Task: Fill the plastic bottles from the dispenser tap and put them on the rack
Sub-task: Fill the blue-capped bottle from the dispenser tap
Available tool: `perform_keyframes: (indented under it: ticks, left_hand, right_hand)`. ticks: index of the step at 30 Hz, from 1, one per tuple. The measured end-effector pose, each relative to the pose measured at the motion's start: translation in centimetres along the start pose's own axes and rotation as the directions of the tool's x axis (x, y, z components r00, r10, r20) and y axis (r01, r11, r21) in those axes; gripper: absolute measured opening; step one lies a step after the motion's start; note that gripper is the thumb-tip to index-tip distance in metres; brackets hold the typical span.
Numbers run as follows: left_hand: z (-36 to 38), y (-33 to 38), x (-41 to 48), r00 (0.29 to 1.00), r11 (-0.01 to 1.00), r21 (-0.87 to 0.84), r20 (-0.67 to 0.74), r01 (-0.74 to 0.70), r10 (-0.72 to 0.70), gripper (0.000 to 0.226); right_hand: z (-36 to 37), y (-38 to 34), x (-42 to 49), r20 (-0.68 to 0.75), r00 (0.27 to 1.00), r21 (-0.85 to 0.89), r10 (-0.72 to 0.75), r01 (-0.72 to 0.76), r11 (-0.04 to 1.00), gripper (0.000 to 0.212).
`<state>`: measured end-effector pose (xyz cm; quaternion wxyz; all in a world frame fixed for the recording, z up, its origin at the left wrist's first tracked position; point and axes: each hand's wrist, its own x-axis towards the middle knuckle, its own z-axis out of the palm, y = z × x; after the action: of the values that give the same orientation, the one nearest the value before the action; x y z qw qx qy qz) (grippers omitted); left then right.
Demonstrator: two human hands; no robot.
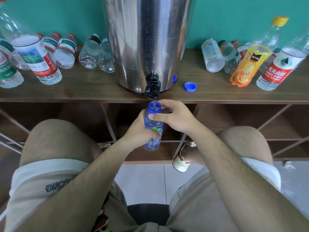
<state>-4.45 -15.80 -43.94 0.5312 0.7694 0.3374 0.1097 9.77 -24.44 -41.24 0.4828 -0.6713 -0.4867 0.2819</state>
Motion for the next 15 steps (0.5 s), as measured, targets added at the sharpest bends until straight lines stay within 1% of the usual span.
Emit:
perform_keyframes:
  ticks: [10, 15]
  left_hand:
    - [0.1, -0.7, 0.3, 1.0, 0.999, 0.034, -0.015, -0.003, 0.004, 0.087]
    - [0.1, -1.3, 0.5, 1.0, 1.0, 0.018, -0.009, 0.009, -0.009, 0.086]
  right_hand:
    - [0.2, 0.0, -0.2, -0.006, 1.0, 0.016, 0.004, -0.004, 1.0, 0.028]
    - [0.3, 0.1, -0.2, -0.008, 1.0, 0.017, 0.012, -0.012, 1.0, 0.028]
